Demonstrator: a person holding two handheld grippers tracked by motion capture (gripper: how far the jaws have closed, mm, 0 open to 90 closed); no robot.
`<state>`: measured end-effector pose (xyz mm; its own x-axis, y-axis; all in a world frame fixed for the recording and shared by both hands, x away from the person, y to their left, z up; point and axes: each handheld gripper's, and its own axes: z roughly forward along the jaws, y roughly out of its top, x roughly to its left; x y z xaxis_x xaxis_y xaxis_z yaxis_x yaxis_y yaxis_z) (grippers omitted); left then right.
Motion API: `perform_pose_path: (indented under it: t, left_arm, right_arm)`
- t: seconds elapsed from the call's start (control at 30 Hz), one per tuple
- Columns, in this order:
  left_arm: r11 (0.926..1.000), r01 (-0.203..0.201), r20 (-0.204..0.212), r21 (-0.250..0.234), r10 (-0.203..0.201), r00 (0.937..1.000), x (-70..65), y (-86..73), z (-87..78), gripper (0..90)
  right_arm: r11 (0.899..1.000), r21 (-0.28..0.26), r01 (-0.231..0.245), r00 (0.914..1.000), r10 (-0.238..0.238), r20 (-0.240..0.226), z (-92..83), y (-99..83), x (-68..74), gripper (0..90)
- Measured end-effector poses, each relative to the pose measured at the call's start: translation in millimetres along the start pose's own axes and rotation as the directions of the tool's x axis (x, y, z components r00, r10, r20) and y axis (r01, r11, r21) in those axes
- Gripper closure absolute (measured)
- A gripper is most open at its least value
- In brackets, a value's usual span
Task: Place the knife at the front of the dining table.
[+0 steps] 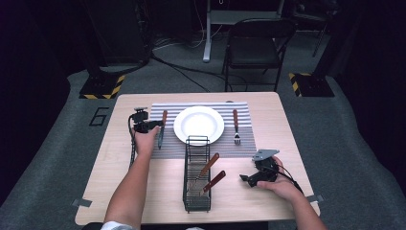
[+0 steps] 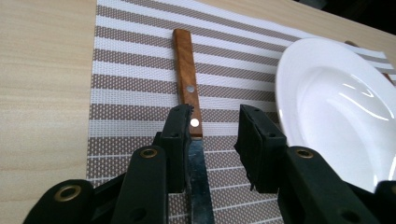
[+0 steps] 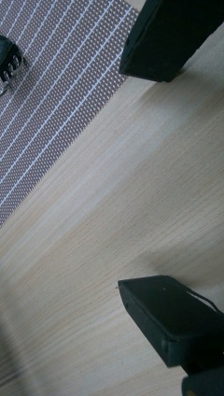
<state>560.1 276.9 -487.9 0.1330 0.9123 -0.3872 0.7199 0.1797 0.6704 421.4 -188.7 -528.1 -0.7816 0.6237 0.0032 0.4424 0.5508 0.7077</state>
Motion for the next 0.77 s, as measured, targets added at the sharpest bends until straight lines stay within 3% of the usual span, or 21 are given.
perform_pose_path:
  t: [0.57,0.77]
  left_arm:
    - [0.9987,-0.048,0.044,-0.015,0.049,0.9978,-1.8,-16.1,-23.4,60.0]
    - [0.999,-0.044,0.059,-0.004,0.044,0.9973,1.0,-22.7,-37.0,51.0]
  right_arm:
    - [1.0,0.0,-0.002,1.0,0.002,-0.001,0.0,0.1,0.3,0.0]
    - [1.0,0.0,0.0,1.0,0.0,0.001,0.0,0.0,0.1,0.0]
